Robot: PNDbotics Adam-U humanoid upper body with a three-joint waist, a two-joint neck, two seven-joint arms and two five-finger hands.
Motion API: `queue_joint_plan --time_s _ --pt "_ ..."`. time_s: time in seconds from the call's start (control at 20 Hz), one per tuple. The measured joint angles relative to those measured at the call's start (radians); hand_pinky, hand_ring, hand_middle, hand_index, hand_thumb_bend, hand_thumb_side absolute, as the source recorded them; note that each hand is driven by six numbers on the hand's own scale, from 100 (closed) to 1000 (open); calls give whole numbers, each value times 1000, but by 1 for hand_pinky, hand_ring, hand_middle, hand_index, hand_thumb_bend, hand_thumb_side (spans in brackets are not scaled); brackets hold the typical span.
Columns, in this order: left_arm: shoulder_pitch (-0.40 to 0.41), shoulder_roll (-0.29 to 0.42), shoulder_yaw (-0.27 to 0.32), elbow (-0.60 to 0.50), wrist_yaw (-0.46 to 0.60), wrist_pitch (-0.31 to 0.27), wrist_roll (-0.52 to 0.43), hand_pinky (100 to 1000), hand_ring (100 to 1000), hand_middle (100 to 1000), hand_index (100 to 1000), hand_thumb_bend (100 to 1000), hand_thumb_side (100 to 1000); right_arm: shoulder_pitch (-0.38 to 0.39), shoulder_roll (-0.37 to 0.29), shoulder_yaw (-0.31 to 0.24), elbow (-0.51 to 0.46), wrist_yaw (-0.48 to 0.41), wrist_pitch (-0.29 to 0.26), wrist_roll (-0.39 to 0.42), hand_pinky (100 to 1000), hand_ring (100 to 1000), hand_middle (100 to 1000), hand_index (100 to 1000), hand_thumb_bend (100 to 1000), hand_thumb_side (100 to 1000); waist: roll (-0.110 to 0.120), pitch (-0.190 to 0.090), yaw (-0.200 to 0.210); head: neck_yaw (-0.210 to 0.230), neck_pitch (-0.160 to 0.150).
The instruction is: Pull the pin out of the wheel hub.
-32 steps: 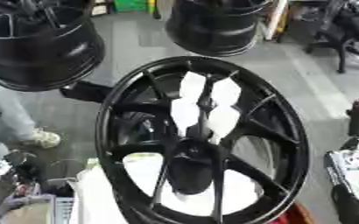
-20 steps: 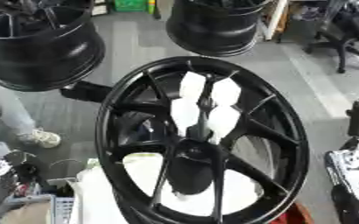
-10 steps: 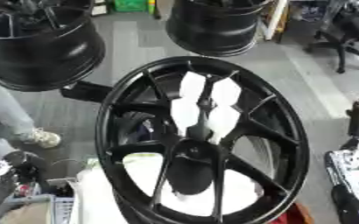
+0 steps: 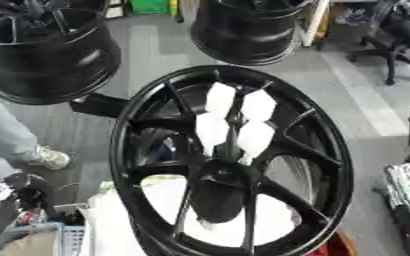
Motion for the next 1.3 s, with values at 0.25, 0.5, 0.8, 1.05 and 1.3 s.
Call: queue_joint_plan --time_s 0.25,0.5,0.8,1.05,1.3 --pt "0 1 0 0 0 0 0 552 483 484 660 100 1000 -30 -169 46 -88 48 188 148 545 601 693 845 100 463 -4 -1 3 3 0" --pt "0 1 -1 0 0 0 0 552 483 483 660 100 1000 -66 -324 117 -174 77 361 349 556 585 708 867 100 461 -8 -2 10 6 0" --pt "0 2 -7 0 -1 -3 1 552 482 483 660 100 1000 -131 -477 230 -270 91 496 620 588 569 743 893 101 455 -10 -4 18 9 0" --pt "0 2 -14 1 -4 -6 0 552 482 483 660 100 1000 -203 -560 323 -341 118 555 868 636 568 773 913 137 431 -13 -5 23 9 0" --pt "-1 3 -20 3 -5 -10 0 552 482 483 660 100 1000 -282 -600 402 -355 196 554 1115 661 542 789 929 177 395 -13 -5 32 9 0"
